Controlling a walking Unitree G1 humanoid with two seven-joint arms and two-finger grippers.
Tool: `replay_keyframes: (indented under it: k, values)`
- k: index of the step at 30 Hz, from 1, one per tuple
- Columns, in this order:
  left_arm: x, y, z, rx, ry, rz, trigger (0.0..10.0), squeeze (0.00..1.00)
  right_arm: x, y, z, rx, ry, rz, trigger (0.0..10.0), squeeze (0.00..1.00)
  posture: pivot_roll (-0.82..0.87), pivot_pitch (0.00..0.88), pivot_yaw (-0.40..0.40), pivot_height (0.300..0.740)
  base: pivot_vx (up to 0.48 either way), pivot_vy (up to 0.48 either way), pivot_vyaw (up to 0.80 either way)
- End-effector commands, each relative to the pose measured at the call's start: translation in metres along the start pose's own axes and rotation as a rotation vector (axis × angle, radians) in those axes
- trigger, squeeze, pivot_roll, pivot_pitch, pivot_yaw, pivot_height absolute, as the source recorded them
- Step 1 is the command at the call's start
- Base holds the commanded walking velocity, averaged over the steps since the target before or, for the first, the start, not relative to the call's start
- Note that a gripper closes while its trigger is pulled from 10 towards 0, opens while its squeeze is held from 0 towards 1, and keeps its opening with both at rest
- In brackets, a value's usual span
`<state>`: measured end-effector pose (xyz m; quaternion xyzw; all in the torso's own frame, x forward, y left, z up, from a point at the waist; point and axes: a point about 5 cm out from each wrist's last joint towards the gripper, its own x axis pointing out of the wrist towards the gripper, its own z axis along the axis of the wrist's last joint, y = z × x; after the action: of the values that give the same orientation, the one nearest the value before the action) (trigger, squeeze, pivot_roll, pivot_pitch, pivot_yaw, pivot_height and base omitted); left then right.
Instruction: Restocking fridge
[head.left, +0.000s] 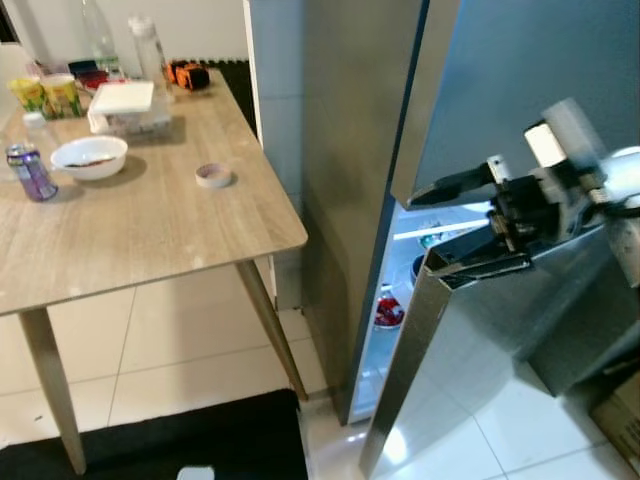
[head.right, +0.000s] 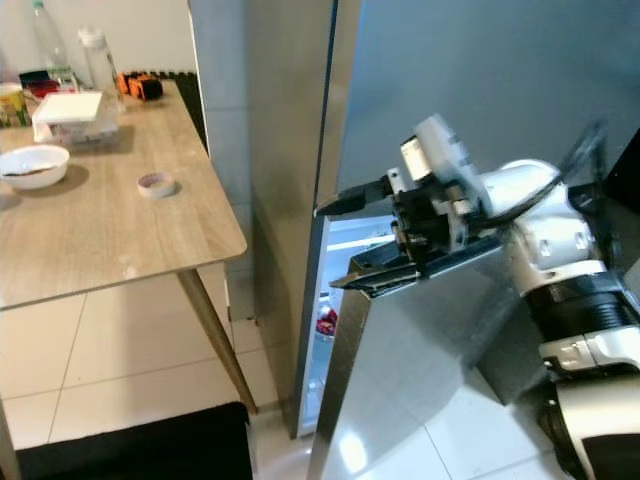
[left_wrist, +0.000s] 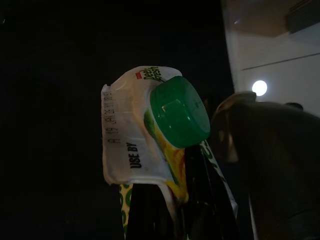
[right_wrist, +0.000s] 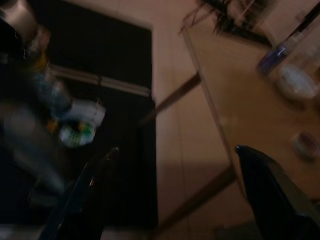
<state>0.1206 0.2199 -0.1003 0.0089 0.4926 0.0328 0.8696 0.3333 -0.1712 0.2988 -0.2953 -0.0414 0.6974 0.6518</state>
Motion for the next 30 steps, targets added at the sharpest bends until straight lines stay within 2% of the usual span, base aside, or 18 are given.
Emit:
replay_keyframes:
  k: [1, 10, 13, 15, 17, 18, 19, 20, 21, 22, 23, 27, 30]
  values:
    - [-0.001, -0.004, -0.006, 0.002, 0.024, -0.013, 10.0, 0.00, -0.004, 0.001, -0.002, 0.009, 0.058, -0.022, 0.0, 0.00, -0.09, 0.000, -0.030, 0.740, 0.000, 0.000, 0.00]
    - [-0.001, -0.005, -0.007, 0.002, 0.024, -0.013, 10.0, 0.00, 0.002, -0.004, -0.006, 0.015, 0.128, -0.103, 0.0, 0.00, -0.09, 0.000, -0.030, 0.740, 0.000, 0.000, 0.00]
    - [-0.001, -0.005, -0.008, 0.002, 0.025, -0.016, 10.0, 0.00, -0.001, -0.019, -0.016, -0.028, 0.258, -0.239, 0.0, 0.00, -0.08, 0.000, -0.031, 0.740, 0.000, 0.000, 0.00]
    - [-0.001, -0.005, -0.008, 0.002, 0.025, -0.016, 10.0, 0.00, -0.001, -0.021, -0.018, -0.036, 0.281, -0.252, 0.0, 0.00, -0.08, 0.000, -0.031, 0.740, 0.000, 0.000, 0.00]
    - [-0.001, -0.006, -0.007, 0.002, 0.024, -0.017, 10.0, 0.00, -0.004, -0.025, -0.026, -0.072, 0.396, -0.289, 0.0, 0.00, -0.08, 0.000, -0.031, 0.740, 0.000, 0.000, 0.00]
    - [-0.001, -0.006, -0.007, 0.002, 0.024, -0.017, 10.0, 0.00, -0.004, -0.025, -0.026, -0.072, 0.396, -0.289, 0.0, 0.00, -0.08, 0.000, -0.031, 0.740, 0.000, 0.000, 0.00]
    - [-0.001, -0.006, -0.007, 0.002, 0.024, -0.017, 10.0, 0.00, -0.005, -0.026, -0.027, -0.082, 0.425, -0.299, 0.0, 0.00, -0.08, 0.000, -0.031, 0.740, 0.000, 0.000, 0.00]
    - [-0.001, -0.006, -0.008, 0.001, 0.024, -0.017, 10.0, 0.00, -0.006, -0.031, -0.033, -0.081, 0.503, -0.358, 0.0, 0.00, -0.08, 0.000, -0.031, 0.740, 0.000, 0.000, 0.00]
    - [-0.001, -0.006, -0.008, 0.001, 0.024, -0.017, 10.0, 0.00, -0.006, -0.031, -0.033, -0.081, 0.503, -0.358, 0.0, 0.00, -0.08, 0.000, -0.031, 0.740, 0.000, 0.000, 0.00]
    - [-0.001, -0.006, -0.008, 0.001, 0.025, -0.017, 10.0, 0.00, -0.007, -0.031, -0.036, -0.076, 0.533, -0.373, 0.7, 0.00, -0.09, 0.000, -0.033, 0.740, 0.000, 0.000, 0.00]
    - [-0.001, -0.007, -0.008, 0.001, 0.025, -0.018, 10.0, 0.00, -0.008, -0.029, -0.042, -0.071, 0.574, -0.351, 10.0, 0.00, -0.09, 0.000, -0.033, 0.740, 0.000, 0.000, 0.00]
    - [-0.001, -0.007, -0.008, 0.001, 0.024, -0.019, 10.0, 0.00, -0.008, -0.022, -0.050, -0.070, 0.625, -0.288, 10.0, 0.00, -0.08, 0.000, -0.035, 0.740, 0.000, 0.000, 0.00]
    - [-0.001, -0.007, -0.008, 0.001, 0.024, -0.018, 10.0, 0.00, -0.009, -0.011, -0.055, -0.063, 0.651, -0.156, 10.0, 0.00, -0.08, 0.000, -0.038, 0.740, 0.000, 0.000, 0.00]
